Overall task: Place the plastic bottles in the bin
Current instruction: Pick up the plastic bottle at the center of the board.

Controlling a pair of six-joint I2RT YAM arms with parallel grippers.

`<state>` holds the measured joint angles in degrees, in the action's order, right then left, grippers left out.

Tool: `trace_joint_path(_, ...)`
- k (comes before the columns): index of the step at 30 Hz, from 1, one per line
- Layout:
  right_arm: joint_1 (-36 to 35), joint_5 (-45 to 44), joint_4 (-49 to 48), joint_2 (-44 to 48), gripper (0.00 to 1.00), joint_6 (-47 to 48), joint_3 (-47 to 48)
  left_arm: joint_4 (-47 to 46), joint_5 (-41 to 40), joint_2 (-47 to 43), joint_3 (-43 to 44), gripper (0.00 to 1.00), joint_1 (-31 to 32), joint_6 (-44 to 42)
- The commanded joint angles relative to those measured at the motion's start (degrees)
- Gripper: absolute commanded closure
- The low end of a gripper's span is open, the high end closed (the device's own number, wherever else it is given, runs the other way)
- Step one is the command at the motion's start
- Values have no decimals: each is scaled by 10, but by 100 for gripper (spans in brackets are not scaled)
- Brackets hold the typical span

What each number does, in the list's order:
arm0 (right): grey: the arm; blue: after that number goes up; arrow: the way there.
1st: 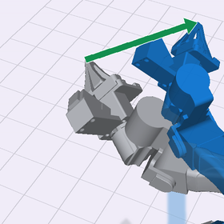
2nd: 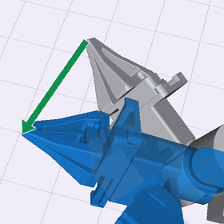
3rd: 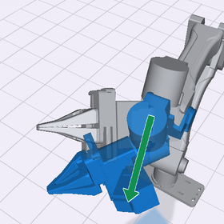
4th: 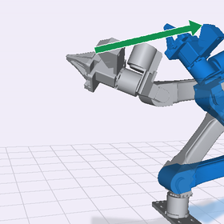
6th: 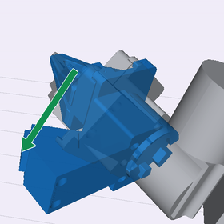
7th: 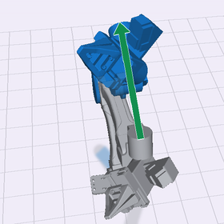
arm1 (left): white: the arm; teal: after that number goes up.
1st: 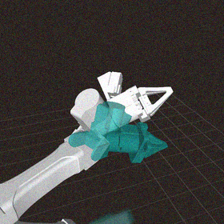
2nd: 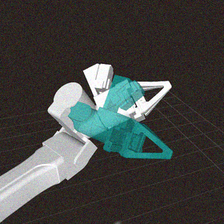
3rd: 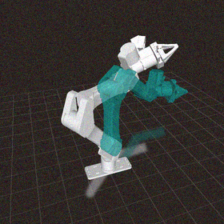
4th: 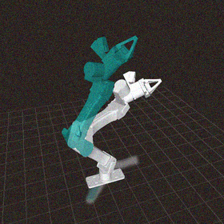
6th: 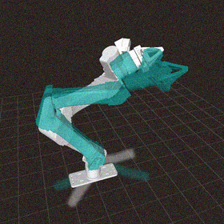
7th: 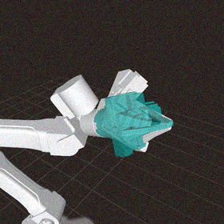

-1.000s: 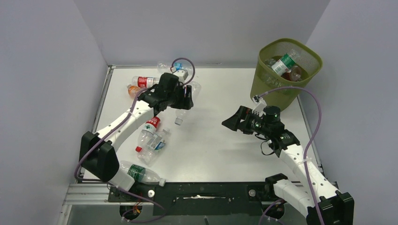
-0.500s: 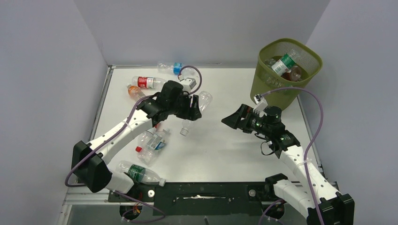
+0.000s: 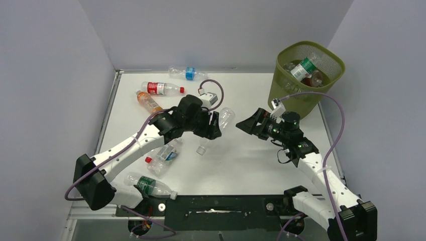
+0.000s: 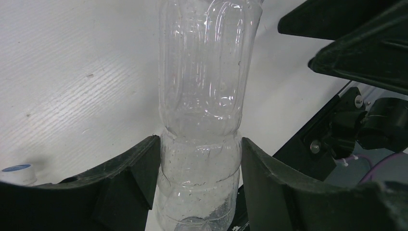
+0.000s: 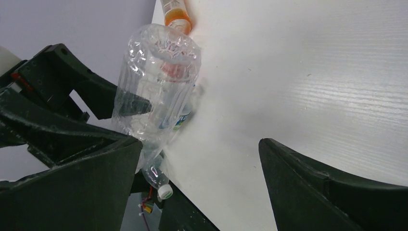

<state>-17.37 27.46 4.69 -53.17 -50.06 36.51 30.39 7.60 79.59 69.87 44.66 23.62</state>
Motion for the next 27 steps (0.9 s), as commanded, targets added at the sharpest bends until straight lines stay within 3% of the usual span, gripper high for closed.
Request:
trace_joint_path(1,-6,-4,-51,-14,0,-11,27,-22,6,-27,0,46,17,12)
trace_joint_path(27,-5,26,-139,-76,2,-48,46,-58,-1,3,7,46,75,31)
